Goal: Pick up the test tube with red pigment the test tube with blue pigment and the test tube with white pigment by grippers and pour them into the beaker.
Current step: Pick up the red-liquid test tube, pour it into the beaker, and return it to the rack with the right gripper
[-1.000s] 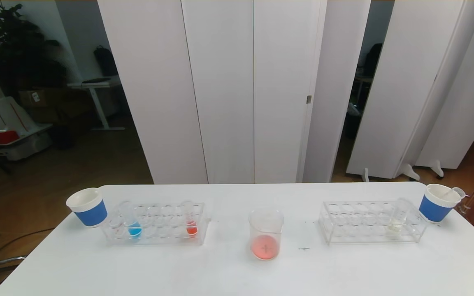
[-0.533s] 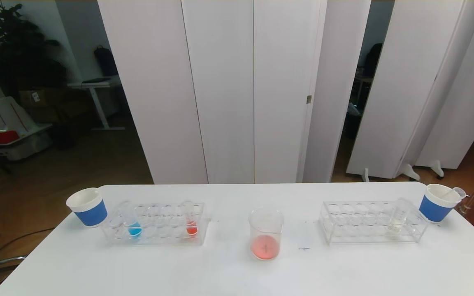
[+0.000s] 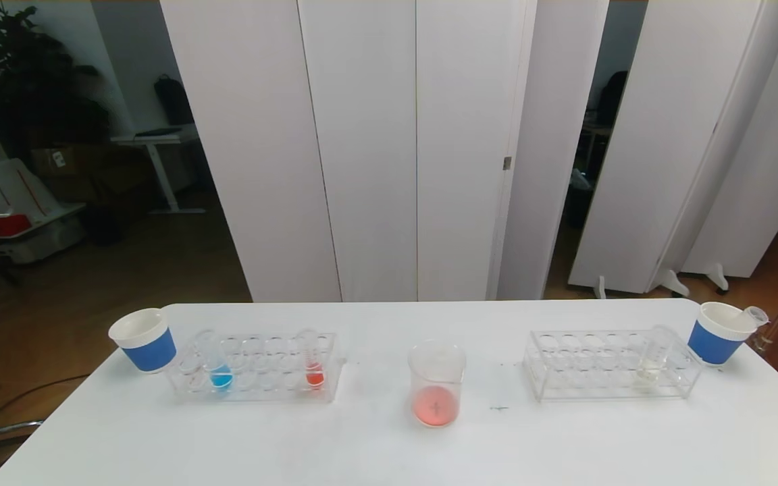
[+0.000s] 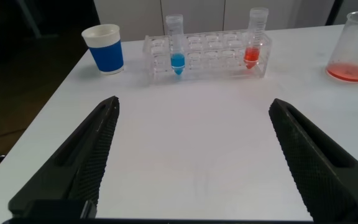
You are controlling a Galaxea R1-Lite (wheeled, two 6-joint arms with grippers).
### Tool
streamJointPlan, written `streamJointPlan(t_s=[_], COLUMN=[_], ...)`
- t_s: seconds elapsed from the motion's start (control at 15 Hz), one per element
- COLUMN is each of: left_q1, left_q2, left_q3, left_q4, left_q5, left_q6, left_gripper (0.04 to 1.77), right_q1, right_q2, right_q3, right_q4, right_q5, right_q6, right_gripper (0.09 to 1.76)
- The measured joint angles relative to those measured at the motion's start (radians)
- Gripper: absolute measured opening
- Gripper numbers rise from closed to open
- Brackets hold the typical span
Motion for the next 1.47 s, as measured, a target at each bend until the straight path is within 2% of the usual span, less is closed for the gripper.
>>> streamJointPlan(t_s=[0.2,0.47,1.47], left_q1=[0.000,0.000,0.000], left_q2=[0.000,0.000,0.000], left_q3=[0.000,0.000,0.000], left_q4=[0.000,0.000,0.000], left_q5=[0.000,0.000,0.000], left_q6=[0.000,0.000,0.000], left_gripper=[1.72,1.72,1.72], right_q1=[0.000,-0.004,-0.003], right_q2=[-0.001,-0.001,-0.001], right_q3=[0.050,0.082,0.082], right_q4=[-0.123,-0.115,-0.113], right_q5=[-0.038,-0.053,-0.053], right_q6=[-0.015,-0.029,-0.031], right_gripper=[1.75,1.75,1.75])
